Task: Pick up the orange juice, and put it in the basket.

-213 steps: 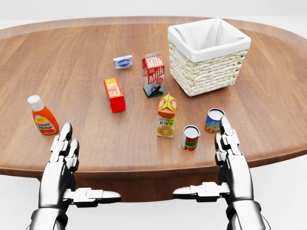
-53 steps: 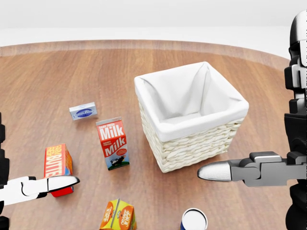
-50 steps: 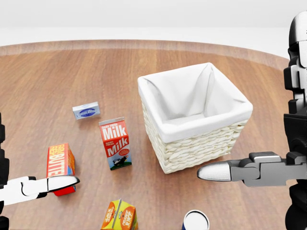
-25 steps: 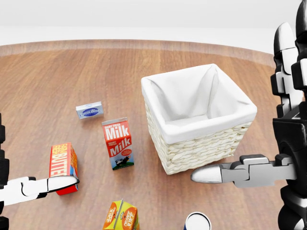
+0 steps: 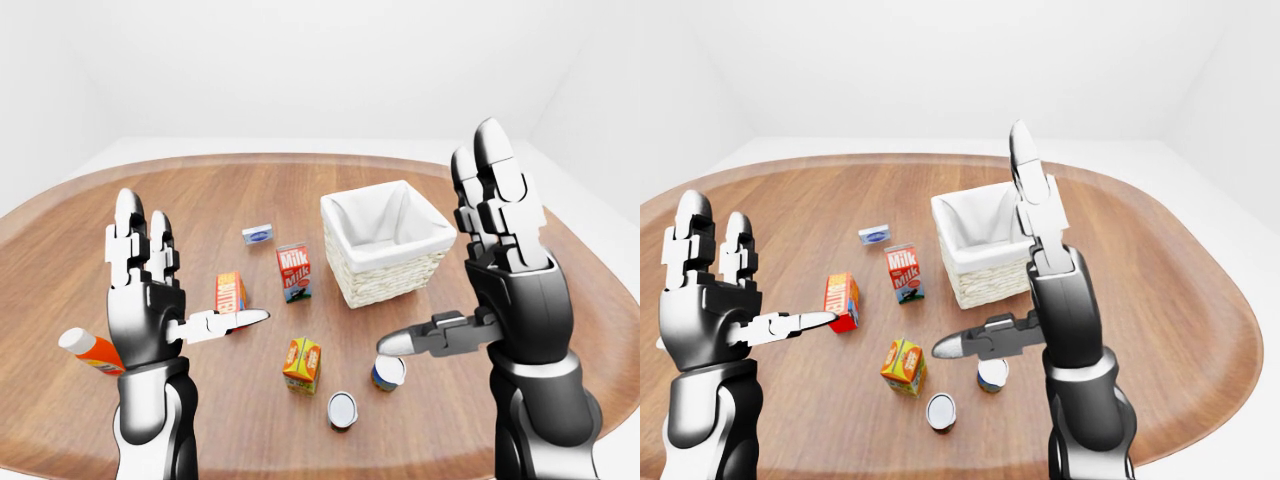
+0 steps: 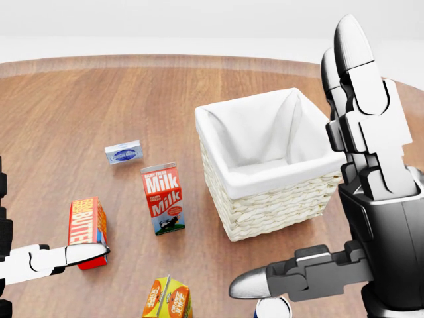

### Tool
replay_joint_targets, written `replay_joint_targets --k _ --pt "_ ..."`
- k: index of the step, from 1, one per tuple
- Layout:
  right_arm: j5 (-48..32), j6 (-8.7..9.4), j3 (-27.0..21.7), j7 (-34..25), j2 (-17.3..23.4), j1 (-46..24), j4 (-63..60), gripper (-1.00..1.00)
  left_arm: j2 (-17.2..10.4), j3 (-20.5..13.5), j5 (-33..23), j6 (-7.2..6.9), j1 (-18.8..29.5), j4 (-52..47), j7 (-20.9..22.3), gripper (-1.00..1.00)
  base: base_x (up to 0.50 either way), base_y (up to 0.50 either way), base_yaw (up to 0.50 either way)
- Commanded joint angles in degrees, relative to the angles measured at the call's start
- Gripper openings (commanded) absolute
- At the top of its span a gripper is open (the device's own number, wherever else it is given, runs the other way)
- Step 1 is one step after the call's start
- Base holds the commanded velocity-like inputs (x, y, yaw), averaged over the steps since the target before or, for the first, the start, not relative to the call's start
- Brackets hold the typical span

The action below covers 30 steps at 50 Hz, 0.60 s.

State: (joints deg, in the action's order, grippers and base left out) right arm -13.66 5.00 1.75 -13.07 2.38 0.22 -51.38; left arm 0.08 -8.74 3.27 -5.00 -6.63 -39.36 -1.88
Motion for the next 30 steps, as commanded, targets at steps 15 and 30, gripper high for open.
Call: replay_joint_targets --k 15,30 --pt "-5.9 0.0 9.2 -1.5 -0.1 7.0 2.3 1.0 0.1 0.1 0.0 0.0 -0.1 -0.5 -0.1 1.0 0.0 0.0 0.0" --pt "-8.3 0.0 12.4 -1.4 0.2 8.4 5.5 1.0 0.1 0.1 0.0 0.0 -0.2 -0.7 0.0 1.0 0.0 0.0 0.0"
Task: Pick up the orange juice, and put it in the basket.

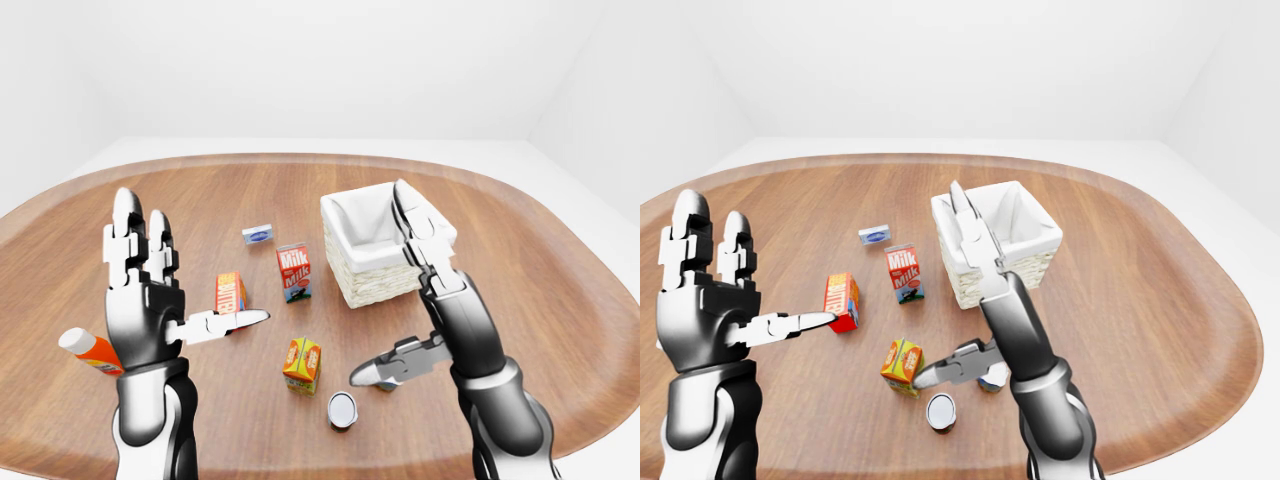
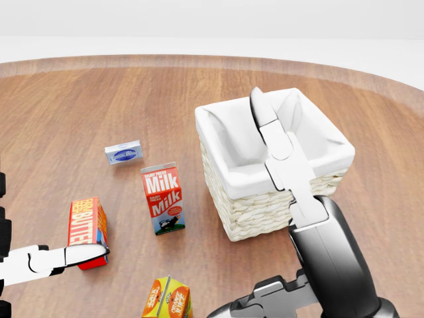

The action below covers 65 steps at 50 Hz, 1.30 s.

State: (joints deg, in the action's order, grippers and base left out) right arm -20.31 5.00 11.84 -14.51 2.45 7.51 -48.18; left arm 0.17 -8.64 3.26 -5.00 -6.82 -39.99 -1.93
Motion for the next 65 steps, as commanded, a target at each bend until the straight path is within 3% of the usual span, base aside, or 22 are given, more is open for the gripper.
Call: replay_joint_targets --k 1,36,65 --pt "-1.9 0.0 2.5 0.2 0.2 1.2 2.7 1.0 0.0 0.0 0.0 0.0 0.1 0.0 0.0 1.0 0.0 0.0 0.0" --pt "-7.3 0.0 9.6 1.1 1.1 2.7 2.3 1.0 -0.1 -0.1 0.1 0.0 0.3 0.3 0.0 1.0 0.0 0.0 0.0" --pt "-13.4 0.0 11.8 -0.1 1.2 1.6 6.5 1.0 0.0 -0.1 0.1 0.0 0.0 0.1 0.0 1.0 0.0 0.0 0.0"
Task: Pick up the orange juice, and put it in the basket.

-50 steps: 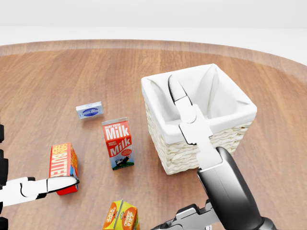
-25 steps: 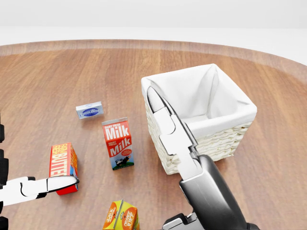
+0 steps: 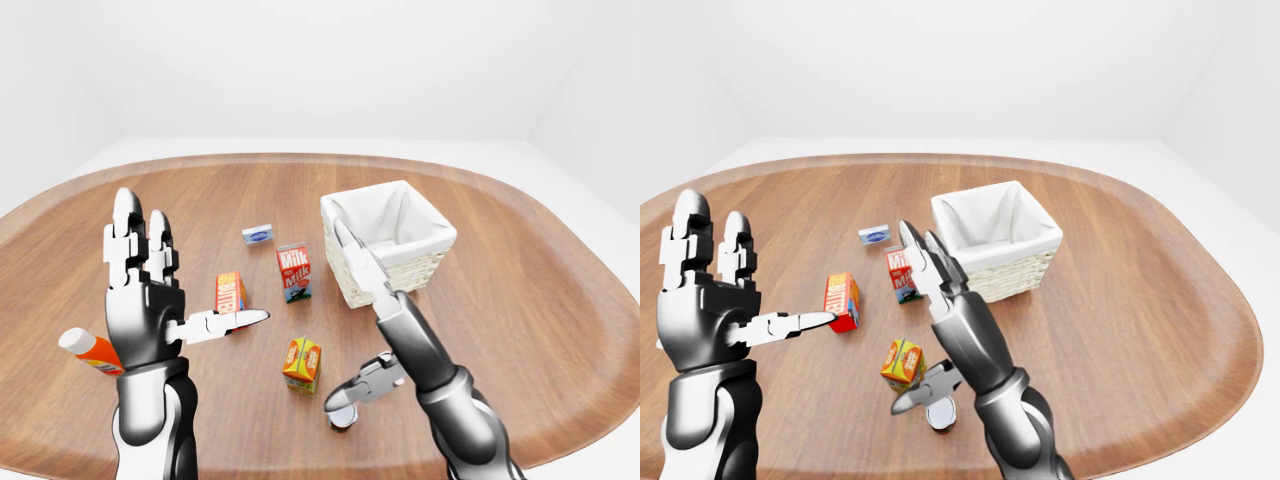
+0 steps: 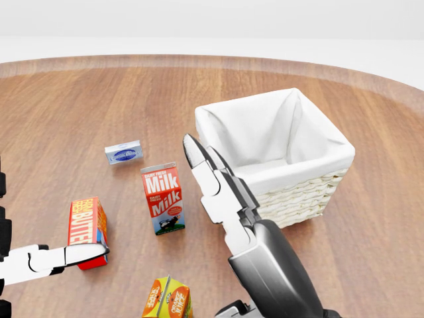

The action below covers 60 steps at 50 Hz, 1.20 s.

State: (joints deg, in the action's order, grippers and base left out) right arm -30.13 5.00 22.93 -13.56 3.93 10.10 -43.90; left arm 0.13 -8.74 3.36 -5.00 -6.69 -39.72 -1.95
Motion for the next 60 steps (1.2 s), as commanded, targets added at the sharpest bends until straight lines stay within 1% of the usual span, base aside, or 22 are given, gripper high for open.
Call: replay_joint_targets --k 1,12,25,27,37,43,47,60 --pt "-3.8 0.0 0.7 -1.3 -0.4 -1.1 2.5 1.0 0.0 0.0 0.0 0.0 -0.1 -0.2 0.0 1.0 0.0 0.0 0.0" --pt "-6.2 0.0 1.0 -2.3 -2.0 -2.6 5.9 1.0 0.1 0.0 0.0 0.0 -0.2 -0.3 0.0 1.0 0.0 0.0 0.0" --pt "-7.6 0.0 1.3 -2.4 -2.9 -3.8 9.5 1.0 0.0 0.0 0.1 0.0 0.0 0.1 0.0 1.0 0.0 0.0 0.0" --pt "-8.8 0.0 1.3 -2.0 -2.8 -4.2 10.5 1.0 0.0 -0.1 0.1 0.0 0.0 0.1 0.0 1.0 0.0 0.0 0.0" --pt "-9.3 0.0 1.3 -0.8 -3.8 -4.8 15.7 1.0 0.0 -0.1 0.1 0.0 0.0 0.1 -0.1 1.0 0.0 0.0 0.0" --pt "-9.7 0.0 1.4 -0.7 -4.0 -4.9 16.2 1.0 0.0 0.0 0.1 0.0 0.0 0.1 0.0 1.0 0.0 0.0 0.0" --pt "-10.2 0.0 2.2 0.2 -4.7 -5.4 19.6 1.0 0.0 -0.1 0.1 0.0 0.0 0.1 0.0 1.0 0.0 0.0 0.0" --pt "-11.5 0.0 3.0 1.5 -4.7 -5.1 22.7 1.0 0.0 0.0 0.1 0.0 0.0 0.1 0.0 1.0 0.0 0.0 0.0"
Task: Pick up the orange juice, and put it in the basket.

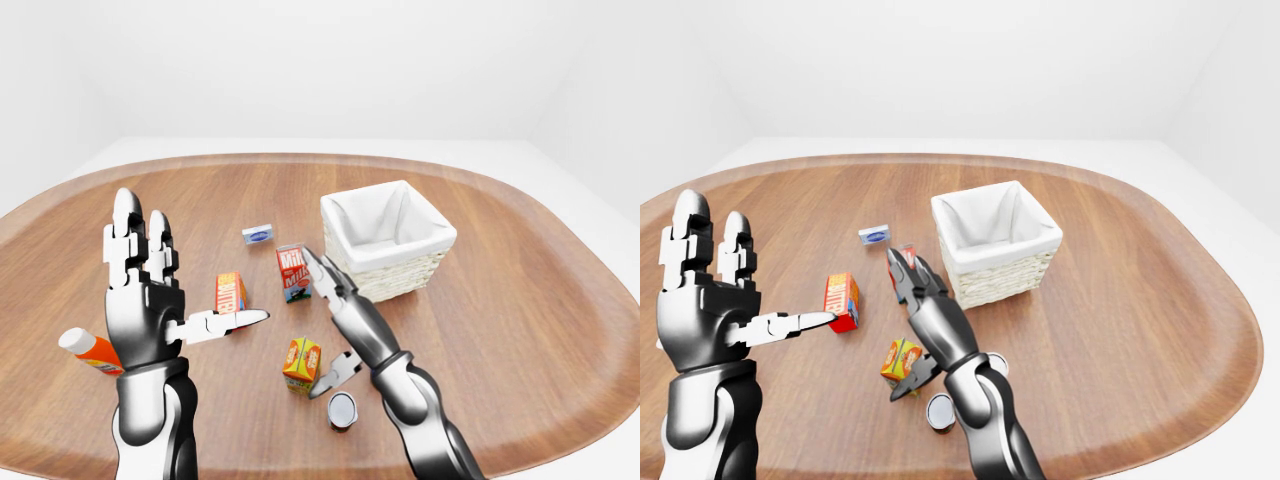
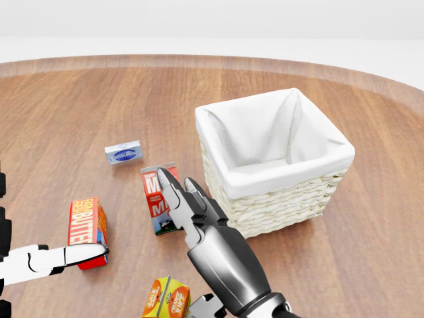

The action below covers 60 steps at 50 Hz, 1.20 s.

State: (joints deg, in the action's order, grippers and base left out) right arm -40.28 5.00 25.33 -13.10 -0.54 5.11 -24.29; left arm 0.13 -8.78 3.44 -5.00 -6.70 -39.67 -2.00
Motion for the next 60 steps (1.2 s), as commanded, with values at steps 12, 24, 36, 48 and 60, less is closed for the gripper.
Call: replay_joint_targets --k 12,24,36,48,60 --pt "-6.5 -0.18 0.1 2.4 -0.9 -1.4 7.9 1.0 0.0 0.0 0.0 0.0 0.0 0.0 0.0 1.0 0.0 0.0 0.0" --pt "-13.3 -4.8 -0.1 4.0 -2.6 -3.7 12.5 1.0 0.0 0.0 0.0 0.0 0.0 0.0 0.0 1.0 0.0 0.0 0.0" --pt "-15.3 -4.32 3.1 3.6 -3.4 -2.2 11.9 1.0 0.0 0.0 0.0 0.0 0.0 0.0 0.0 1.0 0.0 0.0 0.0" --pt "-13.7 -5.9 3.5 7.0 -2.9 -1.7 16.9 1.0 0.0 0.0 0.0 0.0 0.0 0.0 0.0 1.0 0.0 0.0 0.0" --pt "-13.4 -9.01 1.2 10.0 -3.3 -3.2 24.1 1.0 0.0 0.0 0.0 0.0 0.0 0.0 0.0 1.0 0.0 0.0 0.0"
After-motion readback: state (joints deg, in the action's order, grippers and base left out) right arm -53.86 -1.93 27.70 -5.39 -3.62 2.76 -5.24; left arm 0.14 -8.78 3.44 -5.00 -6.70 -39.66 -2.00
